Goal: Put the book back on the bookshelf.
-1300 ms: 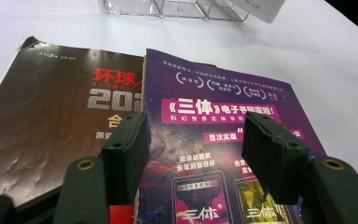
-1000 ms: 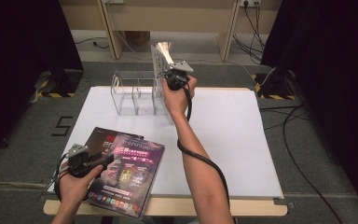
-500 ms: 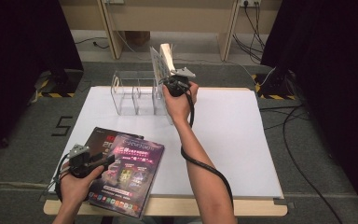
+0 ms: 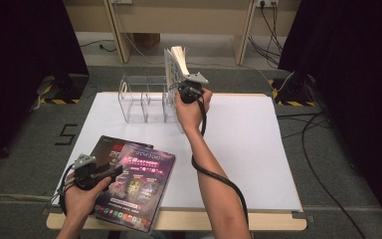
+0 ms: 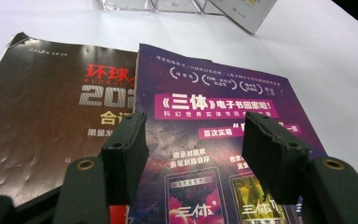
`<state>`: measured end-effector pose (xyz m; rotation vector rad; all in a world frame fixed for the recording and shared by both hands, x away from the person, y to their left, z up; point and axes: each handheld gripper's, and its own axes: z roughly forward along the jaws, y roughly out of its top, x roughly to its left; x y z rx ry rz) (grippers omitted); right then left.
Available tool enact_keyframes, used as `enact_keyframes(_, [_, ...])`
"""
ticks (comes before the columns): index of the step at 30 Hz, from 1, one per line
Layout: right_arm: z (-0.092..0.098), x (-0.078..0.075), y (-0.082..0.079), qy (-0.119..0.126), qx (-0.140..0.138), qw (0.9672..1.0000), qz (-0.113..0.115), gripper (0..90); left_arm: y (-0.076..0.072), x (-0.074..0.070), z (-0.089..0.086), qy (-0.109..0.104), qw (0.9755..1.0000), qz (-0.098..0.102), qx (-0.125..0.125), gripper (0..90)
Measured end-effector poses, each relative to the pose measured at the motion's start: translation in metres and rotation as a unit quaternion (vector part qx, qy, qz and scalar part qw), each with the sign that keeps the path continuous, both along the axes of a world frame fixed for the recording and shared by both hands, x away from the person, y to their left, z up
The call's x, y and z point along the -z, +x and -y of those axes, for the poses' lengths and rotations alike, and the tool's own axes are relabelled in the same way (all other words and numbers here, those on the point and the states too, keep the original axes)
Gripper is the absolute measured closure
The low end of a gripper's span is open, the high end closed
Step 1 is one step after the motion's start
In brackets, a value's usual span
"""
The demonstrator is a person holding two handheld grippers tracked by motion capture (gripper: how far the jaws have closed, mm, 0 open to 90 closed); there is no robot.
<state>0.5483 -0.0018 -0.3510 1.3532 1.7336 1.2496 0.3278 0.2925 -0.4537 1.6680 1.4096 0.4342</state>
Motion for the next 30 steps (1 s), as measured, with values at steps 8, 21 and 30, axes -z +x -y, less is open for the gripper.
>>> enact_keyframes(8, [0.0, 0.001, -0.002, -0.007, -0.012, 0.9999, 0.0, 68.8, 0.0, 0.0, -0.002, -0.002, 1.0, 0.001, -0.005, 39.3])
enact_keyframes(21, [0.014, 0.002, -0.024, -0.002, -0.049, 0.9986, -0.018, 57.9, 0.001, 0.001, -0.001, 0.003, 1.0, -0.001, -0.008, 39.3])
enact_keyframes(30, [0.029, 0.002, -0.042, 0.007, -0.059, 0.9975, -0.037, 56.9, 0.004, 0.002, -0.001, 0.006, 1.0, -0.002, -0.007, 39.3])
